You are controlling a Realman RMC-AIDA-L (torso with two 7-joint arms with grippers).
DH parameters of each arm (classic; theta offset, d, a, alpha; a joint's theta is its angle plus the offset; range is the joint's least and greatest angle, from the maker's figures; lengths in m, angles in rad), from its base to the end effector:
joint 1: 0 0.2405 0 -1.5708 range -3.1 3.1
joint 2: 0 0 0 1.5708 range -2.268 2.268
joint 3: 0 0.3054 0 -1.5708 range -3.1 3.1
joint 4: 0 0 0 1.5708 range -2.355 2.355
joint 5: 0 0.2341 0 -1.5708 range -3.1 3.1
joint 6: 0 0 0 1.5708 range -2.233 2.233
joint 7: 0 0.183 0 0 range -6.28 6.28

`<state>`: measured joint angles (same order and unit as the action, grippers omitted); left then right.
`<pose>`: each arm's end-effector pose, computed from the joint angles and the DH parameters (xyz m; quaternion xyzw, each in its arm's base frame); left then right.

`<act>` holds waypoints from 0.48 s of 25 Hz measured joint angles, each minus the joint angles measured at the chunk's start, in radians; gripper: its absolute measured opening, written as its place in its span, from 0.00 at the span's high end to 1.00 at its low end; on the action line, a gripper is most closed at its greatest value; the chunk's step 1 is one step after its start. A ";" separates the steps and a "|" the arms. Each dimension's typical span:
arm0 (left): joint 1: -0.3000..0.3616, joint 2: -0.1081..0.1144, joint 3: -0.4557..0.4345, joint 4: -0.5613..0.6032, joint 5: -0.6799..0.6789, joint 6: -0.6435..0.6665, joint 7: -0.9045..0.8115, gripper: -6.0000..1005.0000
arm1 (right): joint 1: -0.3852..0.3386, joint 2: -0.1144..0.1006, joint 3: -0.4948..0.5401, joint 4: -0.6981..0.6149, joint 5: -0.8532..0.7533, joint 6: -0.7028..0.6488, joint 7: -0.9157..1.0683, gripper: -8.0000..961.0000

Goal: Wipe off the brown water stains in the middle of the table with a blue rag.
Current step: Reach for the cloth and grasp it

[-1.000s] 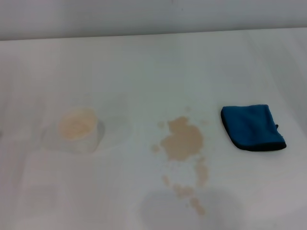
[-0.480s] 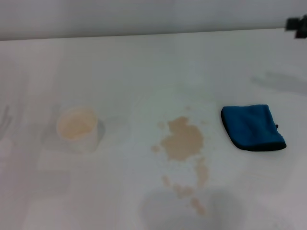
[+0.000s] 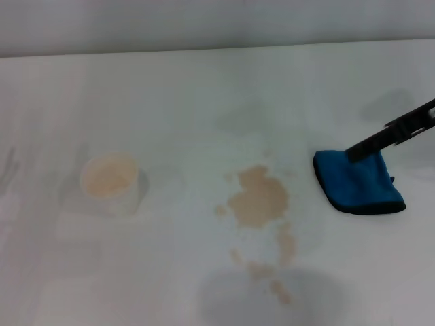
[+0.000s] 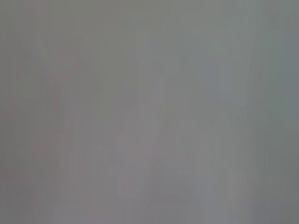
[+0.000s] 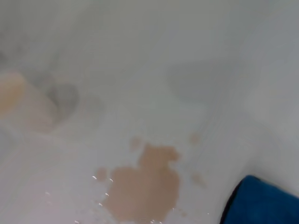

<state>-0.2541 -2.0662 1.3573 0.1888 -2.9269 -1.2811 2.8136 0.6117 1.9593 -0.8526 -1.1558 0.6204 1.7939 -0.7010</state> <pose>-0.4205 0.3416 -0.0139 -0.6877 -0.2214 -0.3131 0.6164 0.3007 0.4034 0.0448 -0.8545 0.4970 -0.0724 0.1323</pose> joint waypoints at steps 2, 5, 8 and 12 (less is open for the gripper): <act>-0.004 0.000 0.000 0.000 0.000 0.000 0.001 0.12 | 0.023 0.045 -0.019 -0.039 -0.092 -0.011 0.015 0.09; -0.009 0.000 0.001 0.000 0.000 -0.001 0.002 0.12 | 0.029 0.057 -0.127 -0.049 -0.137 -0.065 0.079 0.09; -0.010 -0.002 0.002 0.000 0.000 -0.006 0.002 0.12 | 0.020 0.047 -0.266 -0.041 -0.172 -0.135 0.150 0.09; -0.005 -0.005 0.005 0.000 0.000 -0.018 0.009 0.12 | 0.028 0.051 -0.331 -0.011 -0.250 -0.165 0.164 0.10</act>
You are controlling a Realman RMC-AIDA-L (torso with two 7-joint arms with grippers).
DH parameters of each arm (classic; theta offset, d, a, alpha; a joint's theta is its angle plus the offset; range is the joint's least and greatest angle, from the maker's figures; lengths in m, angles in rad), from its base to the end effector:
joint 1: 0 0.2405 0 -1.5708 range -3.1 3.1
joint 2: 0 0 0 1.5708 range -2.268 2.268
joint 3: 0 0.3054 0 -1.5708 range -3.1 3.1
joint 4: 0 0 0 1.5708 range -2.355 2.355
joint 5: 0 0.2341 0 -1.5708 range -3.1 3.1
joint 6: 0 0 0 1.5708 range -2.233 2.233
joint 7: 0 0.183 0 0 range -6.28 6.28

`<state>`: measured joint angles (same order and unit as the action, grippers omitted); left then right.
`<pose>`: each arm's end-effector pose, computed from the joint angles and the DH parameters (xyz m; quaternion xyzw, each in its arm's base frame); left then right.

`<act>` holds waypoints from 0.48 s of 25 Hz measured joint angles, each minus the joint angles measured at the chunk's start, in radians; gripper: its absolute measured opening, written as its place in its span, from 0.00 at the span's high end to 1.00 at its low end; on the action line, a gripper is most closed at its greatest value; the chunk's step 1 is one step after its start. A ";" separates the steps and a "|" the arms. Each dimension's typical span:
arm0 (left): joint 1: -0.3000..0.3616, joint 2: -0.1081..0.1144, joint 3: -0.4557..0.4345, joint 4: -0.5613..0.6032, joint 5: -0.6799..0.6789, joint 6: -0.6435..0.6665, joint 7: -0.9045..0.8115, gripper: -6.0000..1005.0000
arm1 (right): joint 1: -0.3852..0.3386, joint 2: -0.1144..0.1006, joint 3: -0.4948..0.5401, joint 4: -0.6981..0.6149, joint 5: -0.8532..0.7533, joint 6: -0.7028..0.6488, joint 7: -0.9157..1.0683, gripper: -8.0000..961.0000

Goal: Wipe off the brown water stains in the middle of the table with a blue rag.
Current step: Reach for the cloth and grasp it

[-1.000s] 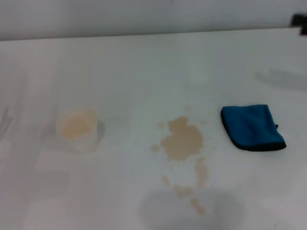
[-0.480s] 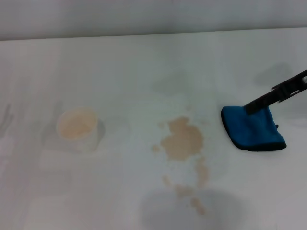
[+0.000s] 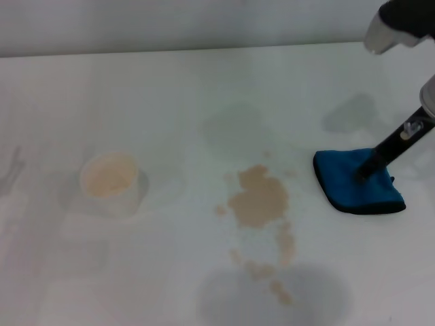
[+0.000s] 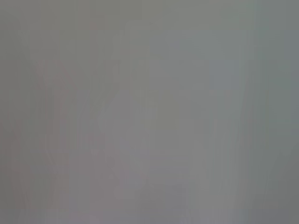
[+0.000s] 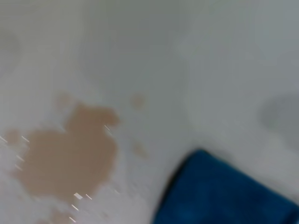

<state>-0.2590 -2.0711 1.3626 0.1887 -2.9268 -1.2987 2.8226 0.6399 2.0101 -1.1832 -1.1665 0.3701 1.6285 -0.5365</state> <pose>-0.4142 0.3428 -0.0159 -0.6898 -0.2118 -0.3195 0.6142 0.3047 0.4179 -0.0014 -0.8333 0.4536 -0.2406 0.2049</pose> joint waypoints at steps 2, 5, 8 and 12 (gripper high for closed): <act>0.002 -0.001 0.002 -0.001 0.000 -0.007 0.002 0.12 | 0.005 0.001 -0.037 0.018 -0.044 -0.019 0.014 0.10; 0.006 -0.002 0.003 0.000 0.000 -0.021 0.002 0.12 | 0.013 0.002 -0.073 0.049 -0.065 -0.039 0.032 0.10; 0.005 -0.003 0.003 -0.001 0.000 -0.023 0.002 0.12 | 0.015 0.005 -0.082 0.068 -0.061 -0.056 0.039 0.12; 0.003 -0.004 0.005 -0.001 0.001 -0.025 0.002 0.12 | 0.009 0.009 -0.087 0.079 -0.050 -0.080 0.045 0.15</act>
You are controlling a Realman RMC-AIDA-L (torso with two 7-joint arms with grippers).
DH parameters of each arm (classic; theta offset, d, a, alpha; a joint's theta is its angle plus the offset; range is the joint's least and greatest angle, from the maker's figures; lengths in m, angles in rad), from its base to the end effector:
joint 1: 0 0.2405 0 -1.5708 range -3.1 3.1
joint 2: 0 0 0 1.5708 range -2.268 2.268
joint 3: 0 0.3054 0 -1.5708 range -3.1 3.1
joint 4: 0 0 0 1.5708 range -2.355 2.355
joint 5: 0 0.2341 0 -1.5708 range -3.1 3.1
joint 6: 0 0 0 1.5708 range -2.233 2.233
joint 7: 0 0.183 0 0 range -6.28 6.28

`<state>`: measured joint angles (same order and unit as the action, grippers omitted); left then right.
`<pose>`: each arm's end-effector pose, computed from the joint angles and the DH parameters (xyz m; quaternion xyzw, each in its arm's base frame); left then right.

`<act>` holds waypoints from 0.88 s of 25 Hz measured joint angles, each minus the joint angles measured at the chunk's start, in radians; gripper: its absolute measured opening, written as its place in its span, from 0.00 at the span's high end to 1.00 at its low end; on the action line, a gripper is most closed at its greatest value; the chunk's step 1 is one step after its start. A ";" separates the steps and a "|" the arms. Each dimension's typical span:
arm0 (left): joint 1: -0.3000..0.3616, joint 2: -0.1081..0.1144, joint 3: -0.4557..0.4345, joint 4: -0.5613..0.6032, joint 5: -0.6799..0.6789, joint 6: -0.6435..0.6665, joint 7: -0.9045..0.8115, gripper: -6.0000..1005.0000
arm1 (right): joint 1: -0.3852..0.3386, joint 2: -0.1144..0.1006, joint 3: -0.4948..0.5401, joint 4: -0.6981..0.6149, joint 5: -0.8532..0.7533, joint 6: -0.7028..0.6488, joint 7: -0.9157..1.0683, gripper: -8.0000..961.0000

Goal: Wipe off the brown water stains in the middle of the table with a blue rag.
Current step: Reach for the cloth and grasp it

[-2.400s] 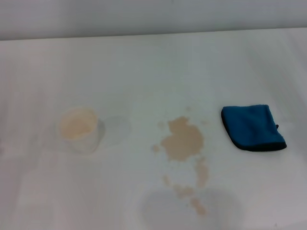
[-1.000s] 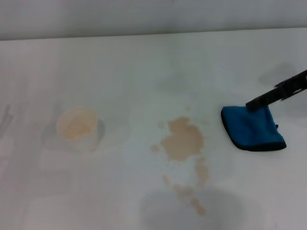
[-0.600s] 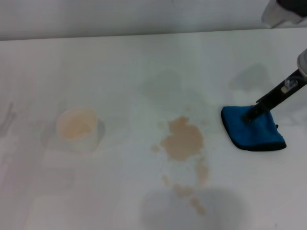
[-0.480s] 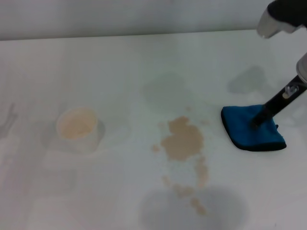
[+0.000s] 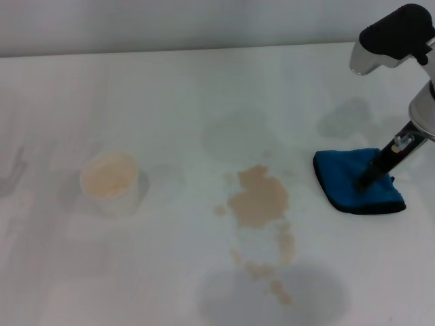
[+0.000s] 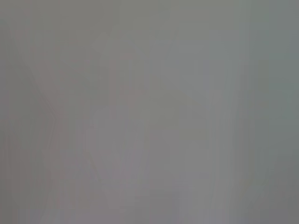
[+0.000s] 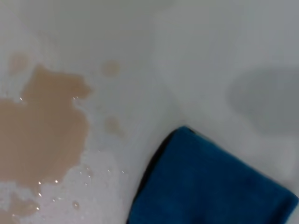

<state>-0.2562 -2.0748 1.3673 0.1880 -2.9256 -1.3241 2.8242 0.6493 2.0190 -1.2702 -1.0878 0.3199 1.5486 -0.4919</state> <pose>-0.4097 0.3404 -0.0169 -0.6900 -0.2044 -0.3281 0.6119 0.3179 0.4189 -0.0212 -0.8222 0.4470 -0.2785 0.2159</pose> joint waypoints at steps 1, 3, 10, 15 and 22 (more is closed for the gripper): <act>0.000 0.000 0.000 0.000 0.000 0.000 0.000 0.12 | -0.002 0.000 -0.001 0.004 0.008 -0.005 0.000 0.15; 0.000 -0.002 0.001 0.000 0.005 -0.004 0.000 0.12 | -0.003 -0.001 -0.006 0.016 0.022 -0.013 -0.002 0.16; 0.006 -0.003 0.001 -0.007 0.025 -0.038 0.000 0.12 | 0.003 0.000 -0.065 0.067 0.028 -0.047 -0.003 0.20; 0.010 -0.003 0.001 -0.009 0.040 -0.041 0.000 0.12 | 0.006 0.000 -0.089 0.077 0.029 -0.070 0.007 0.23; 0.020 -0.003 0.000 -0.006 0.042 -0.042 0.000 0.12 | 0.008 0.001 -0.097 0.087 0.026 -0.077 0.007 0.30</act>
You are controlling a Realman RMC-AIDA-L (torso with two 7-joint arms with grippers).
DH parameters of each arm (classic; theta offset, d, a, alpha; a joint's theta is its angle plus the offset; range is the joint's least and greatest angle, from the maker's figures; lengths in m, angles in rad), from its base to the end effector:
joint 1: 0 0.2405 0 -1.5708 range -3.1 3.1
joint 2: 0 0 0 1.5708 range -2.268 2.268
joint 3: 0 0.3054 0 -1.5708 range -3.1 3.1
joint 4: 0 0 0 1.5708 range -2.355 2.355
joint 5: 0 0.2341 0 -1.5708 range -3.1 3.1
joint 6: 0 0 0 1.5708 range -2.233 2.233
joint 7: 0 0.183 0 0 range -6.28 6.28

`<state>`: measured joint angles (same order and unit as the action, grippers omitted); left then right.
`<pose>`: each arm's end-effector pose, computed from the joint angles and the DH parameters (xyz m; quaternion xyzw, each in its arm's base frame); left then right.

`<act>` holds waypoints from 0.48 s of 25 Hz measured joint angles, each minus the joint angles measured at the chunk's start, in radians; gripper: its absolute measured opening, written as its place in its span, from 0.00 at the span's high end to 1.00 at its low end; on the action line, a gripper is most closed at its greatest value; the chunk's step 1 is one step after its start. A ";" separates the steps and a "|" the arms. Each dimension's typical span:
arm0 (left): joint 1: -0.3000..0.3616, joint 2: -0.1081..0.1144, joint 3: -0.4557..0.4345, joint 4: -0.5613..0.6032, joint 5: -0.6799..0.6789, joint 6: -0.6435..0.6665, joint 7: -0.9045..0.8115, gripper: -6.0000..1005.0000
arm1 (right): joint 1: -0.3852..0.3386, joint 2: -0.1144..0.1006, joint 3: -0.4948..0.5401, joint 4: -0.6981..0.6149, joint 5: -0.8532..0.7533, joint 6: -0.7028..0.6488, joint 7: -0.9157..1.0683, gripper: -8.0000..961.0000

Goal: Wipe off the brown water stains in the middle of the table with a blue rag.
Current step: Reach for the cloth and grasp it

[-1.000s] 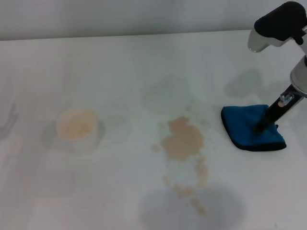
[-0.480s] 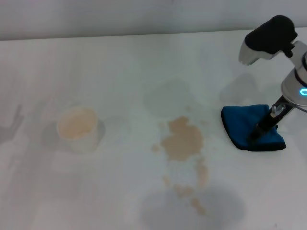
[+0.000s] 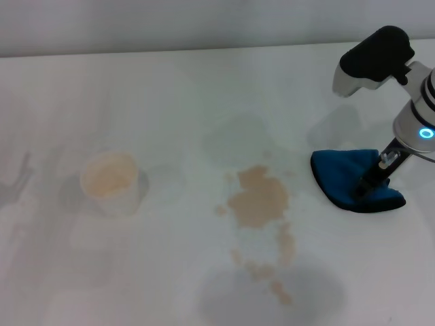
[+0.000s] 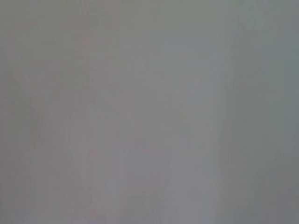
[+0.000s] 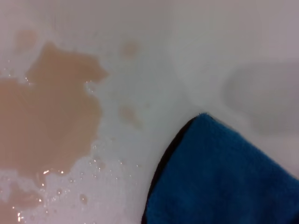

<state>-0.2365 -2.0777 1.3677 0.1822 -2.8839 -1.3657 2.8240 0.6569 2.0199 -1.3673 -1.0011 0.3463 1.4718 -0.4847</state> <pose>-0.4070 0.3287 -0.0225 -0.7004 -0.1947 -0.3331 0.6005 0.3259 0.4155 -0.0465 -0.8283 0.4290 -0.2982 0.2025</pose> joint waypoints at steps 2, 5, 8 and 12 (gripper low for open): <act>0.000 0.000 -0.002 0.000 -0.001 0.000 0.000 0.12 | 0.004 -0.001 -0.006 0.006 0.000 -0.001 0.001 0.36; -0.001 -0.001 -0.004 0.002 -0.001 0.000 0.000 0.12 | 0.008 -0.001 -0.010 0.014 0.000 -0.001 0.002 0.46; -0.006 0.000 -0.006 0.000 -0.002 0.002 0.000 0.12 | 0.010 0.000 -0.012 0.014 0.000 0.001 0.003 0.48; -0.009 0.001 -0.006 0.001 -0.004 0.010 0.000 0.12 | 0.019 0.000 -0.012 0.018 0.002 0.008 0.007 0.51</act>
<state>-0.2458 -2.0763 1.3617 0.1832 -2.8879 -1.3559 2.8240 0.6763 2.0201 -1.3798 -0.9827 0.3479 1.4799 -0.4774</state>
